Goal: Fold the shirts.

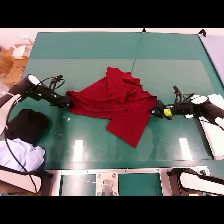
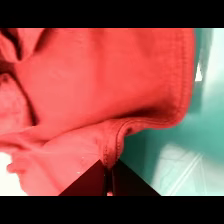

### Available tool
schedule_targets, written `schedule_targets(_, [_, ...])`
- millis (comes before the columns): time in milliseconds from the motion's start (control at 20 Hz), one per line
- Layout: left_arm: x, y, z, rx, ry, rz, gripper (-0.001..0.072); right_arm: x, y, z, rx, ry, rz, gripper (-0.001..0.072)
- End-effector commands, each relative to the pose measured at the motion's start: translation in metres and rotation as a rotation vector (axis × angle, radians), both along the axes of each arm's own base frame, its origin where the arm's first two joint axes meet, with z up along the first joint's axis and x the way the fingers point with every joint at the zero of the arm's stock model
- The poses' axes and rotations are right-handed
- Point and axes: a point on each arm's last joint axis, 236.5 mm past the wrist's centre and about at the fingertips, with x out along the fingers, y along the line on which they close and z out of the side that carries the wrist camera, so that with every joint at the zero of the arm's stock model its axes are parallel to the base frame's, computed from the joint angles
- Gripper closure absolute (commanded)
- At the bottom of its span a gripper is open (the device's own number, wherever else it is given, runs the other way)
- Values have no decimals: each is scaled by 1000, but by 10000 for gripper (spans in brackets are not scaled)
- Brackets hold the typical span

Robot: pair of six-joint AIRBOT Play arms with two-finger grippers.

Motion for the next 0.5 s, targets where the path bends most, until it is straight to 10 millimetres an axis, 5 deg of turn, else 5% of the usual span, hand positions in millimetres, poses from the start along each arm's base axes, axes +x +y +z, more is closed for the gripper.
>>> schedule_targets(0, [-2, -24, 58, -114, 7, -84, 685, 6, 5, 43, 64, -30, 88, 695])
schedule_targets(100, [6, -47, 140, -230, -105, -143, 684, 26, 2, 119, 101, -149, 140, 695])
schedule_targets(250, [17, -80, 327, -392, -568, -208, 684, 52, -13, 302, 72, -567, 131, 694])
schedule_targets(350, [-4, -88, 468, -460, -939, -175, 684, 35, -23, 432, -16, -892, 96, 695])
schedule_targets(450, [-52, -79, 595, -521, -1268, -53, 683, -3, -29, 534, -148, -1164, 36, 694])
